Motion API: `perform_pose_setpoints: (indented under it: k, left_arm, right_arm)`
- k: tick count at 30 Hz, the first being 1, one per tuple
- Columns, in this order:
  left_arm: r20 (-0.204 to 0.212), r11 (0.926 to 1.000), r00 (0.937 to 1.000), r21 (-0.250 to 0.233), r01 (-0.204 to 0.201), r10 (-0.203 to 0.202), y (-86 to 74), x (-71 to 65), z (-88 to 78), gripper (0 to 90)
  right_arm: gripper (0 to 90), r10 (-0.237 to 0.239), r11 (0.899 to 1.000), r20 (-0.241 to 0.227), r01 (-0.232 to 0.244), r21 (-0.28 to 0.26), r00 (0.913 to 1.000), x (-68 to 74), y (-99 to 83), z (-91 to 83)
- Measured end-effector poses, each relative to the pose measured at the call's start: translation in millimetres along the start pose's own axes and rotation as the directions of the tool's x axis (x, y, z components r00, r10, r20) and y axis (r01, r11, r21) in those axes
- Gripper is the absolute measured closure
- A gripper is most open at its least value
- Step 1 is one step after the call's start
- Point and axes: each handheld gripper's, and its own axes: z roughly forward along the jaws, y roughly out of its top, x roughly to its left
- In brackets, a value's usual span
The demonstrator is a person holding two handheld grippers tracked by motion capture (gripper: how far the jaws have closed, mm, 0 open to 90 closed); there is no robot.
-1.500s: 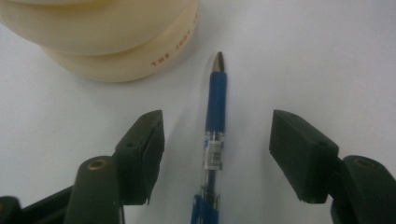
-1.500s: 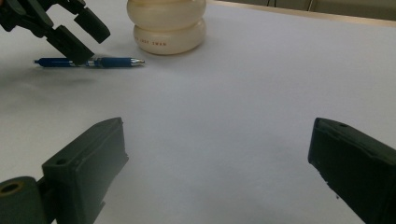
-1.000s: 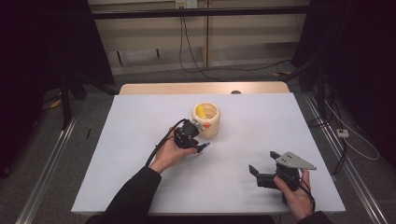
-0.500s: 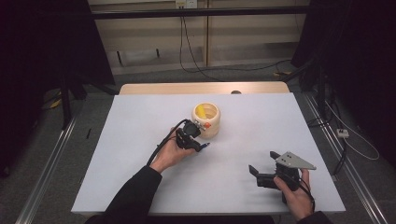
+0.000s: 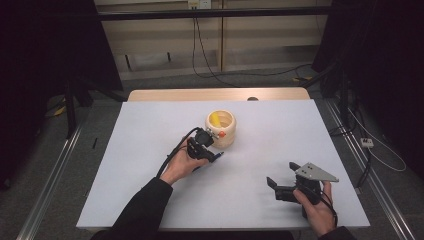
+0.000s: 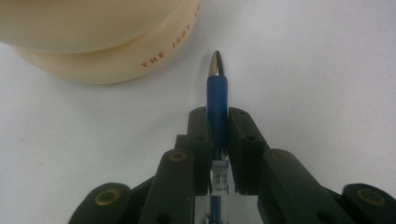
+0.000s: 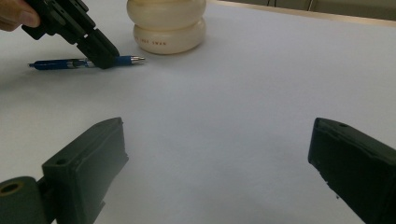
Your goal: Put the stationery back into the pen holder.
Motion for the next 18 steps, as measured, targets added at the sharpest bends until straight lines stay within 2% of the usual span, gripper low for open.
perform_pose_setpoints:
  k: [7, 18]
  left_arm:
    - [0.016, 0.9998, 0.9998, -0.015, 0.014, -0.014, -2.9, 3.0, -5.1, 80.1]
    - [0.048, 0.9974, 0.9986, -0.067, 0.027, -0.024, -5.9, 4.0, -17.5, 80.1]
  right_arm:
    - [4.1, 0.002, 1.0, 0.002, -0.002, -0.001, 1.0, 0.4, 0.1, -0.4]
    - [4.1, 0.001, 1.0, 0.002, -0.001, -0.002, 1.0, 0.1, 0.0, -0.6]
